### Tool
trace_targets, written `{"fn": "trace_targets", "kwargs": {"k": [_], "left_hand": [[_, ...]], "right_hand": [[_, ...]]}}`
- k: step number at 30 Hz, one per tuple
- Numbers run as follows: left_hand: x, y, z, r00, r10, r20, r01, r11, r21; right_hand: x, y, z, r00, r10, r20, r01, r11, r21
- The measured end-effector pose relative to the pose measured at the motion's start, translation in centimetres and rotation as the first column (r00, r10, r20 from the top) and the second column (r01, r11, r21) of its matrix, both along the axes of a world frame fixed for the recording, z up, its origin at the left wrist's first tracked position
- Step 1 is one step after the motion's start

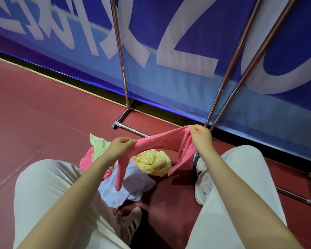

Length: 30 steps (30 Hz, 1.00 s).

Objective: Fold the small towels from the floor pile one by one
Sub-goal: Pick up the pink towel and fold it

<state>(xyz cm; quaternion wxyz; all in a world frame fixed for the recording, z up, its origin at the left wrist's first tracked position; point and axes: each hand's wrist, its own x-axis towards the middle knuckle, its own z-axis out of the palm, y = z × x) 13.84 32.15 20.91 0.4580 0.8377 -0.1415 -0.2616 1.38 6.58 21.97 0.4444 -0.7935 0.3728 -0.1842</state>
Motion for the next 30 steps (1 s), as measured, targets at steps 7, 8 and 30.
{"fn": "trace_targets", "kwargs": {"k": [7,8,30], "left_hand": [[-1.1,-0.5,1.7,0.955,0.142,0.261,-0.067,0.959,-0.277],[-1.3,-0.6,2.0,0.941,0.138,0.31,-0.043,0.955,-0.293],[-1.3,0.8,2.6,0.848,-0.139,0.512,0.182,0.983,-0.034]], "right_hand": [[0.0,1.4,0.1,0.984,0.121,-0.134,-0.136,0.985,-0.106],[0.1,1.8,0.0,0.974,0.163,-0.155,-0.183,0.976,-0.119],[3.9,9.3,-1.7,0.892,0.442,0.094,-0.448,0.893,0.051]]}}
